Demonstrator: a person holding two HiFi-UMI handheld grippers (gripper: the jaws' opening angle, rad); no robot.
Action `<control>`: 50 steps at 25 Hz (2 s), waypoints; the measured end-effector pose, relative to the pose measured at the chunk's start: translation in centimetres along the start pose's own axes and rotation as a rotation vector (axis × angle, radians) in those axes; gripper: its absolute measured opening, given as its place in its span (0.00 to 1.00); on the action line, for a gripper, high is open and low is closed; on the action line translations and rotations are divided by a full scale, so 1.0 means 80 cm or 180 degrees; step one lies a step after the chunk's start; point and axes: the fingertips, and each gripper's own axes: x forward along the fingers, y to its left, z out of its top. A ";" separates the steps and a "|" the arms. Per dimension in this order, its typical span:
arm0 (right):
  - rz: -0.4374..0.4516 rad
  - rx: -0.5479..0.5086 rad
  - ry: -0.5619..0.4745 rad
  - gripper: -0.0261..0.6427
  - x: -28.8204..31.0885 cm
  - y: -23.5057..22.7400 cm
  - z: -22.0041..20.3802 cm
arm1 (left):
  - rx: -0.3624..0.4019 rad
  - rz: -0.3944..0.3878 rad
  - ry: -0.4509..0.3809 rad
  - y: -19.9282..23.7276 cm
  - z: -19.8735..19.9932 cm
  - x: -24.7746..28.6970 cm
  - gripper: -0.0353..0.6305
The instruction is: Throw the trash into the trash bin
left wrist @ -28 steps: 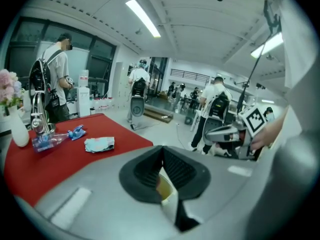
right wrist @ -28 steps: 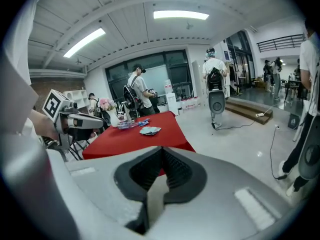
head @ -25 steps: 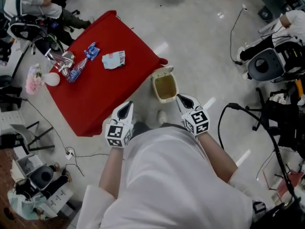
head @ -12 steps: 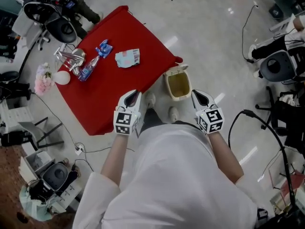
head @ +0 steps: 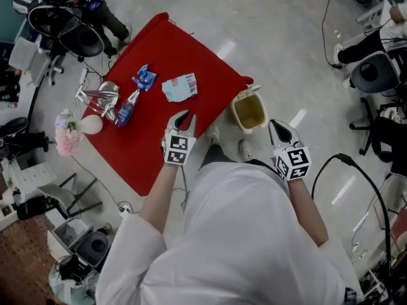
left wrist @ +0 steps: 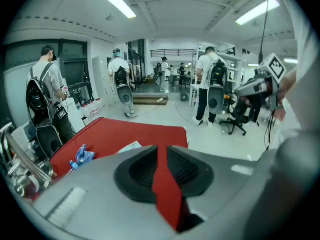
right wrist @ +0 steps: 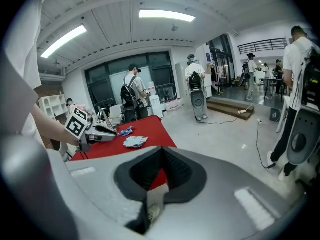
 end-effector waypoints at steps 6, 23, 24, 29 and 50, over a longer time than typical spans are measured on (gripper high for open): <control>-0.0272 0.0133 0.0076 0.04 0.003 -0.002 -0.004 | 0.0256 -0.0188 0.0341 0.035 -0.039 0.068 0.26; -0.0969 0.0600 0.0217 0.04 -0.032 0.010 -0.050 | 0.0412 -0.0793 0.1049 0.068 -0.109 0.167 0.35; -0.0996 0.0640 0.0217 0.04 -0.033 0.012 -0.054 | 0.0403 -0.0849 0.1052 0.065 -0.107 0.165 0.30; -0.1104 0.0756 0.0191 0.04 -0.041 0.020 -0.066 | 0.0399 -0.0849 0.0994 0.065 -0.098 0.160 0.12; -0.0926 0.0828 0.0036 0.04 -0.080 -0.042 -0.093 | 0.0600 -0.1194 0.0635 -0.107 -0.003 0.112 0.06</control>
